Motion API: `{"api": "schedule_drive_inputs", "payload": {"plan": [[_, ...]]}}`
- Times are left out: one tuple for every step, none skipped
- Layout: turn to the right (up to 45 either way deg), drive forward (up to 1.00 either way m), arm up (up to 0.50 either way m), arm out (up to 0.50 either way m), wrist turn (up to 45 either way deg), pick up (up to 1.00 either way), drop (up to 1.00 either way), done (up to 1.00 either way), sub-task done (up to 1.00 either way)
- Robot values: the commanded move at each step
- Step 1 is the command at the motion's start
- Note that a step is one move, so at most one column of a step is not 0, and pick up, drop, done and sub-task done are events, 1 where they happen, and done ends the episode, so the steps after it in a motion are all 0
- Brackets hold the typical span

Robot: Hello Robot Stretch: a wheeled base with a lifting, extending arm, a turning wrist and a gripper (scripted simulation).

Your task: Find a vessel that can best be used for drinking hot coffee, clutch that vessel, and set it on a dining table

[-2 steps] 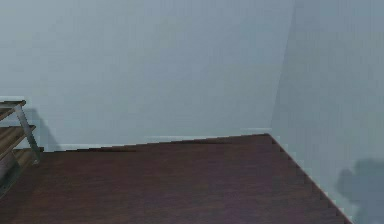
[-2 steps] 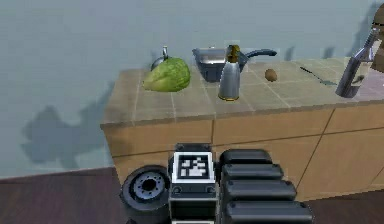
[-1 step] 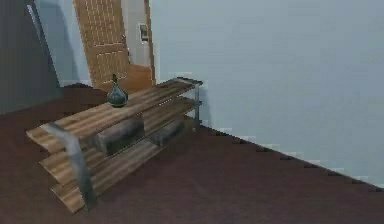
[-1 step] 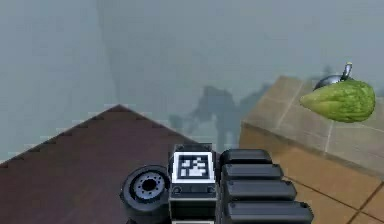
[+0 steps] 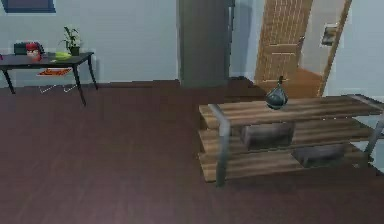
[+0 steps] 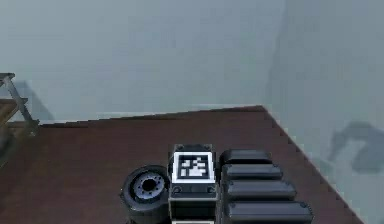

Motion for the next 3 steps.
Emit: {"api": "schedule_drive_inputs", "payload": {"plan": [[-45.0, 0.00, 0.00, 0.00, 0.0, 0.00, 0.00, 0.00, 0.00], [0.0, 1.00, 0.00, 0.00, 0.0, 0.00, 0.00, 0.00, 0.00], [0.0, 1.00, 0.00, 0.00, 0.0, 0.00, 0.00, 0.00, 0.00]]}}
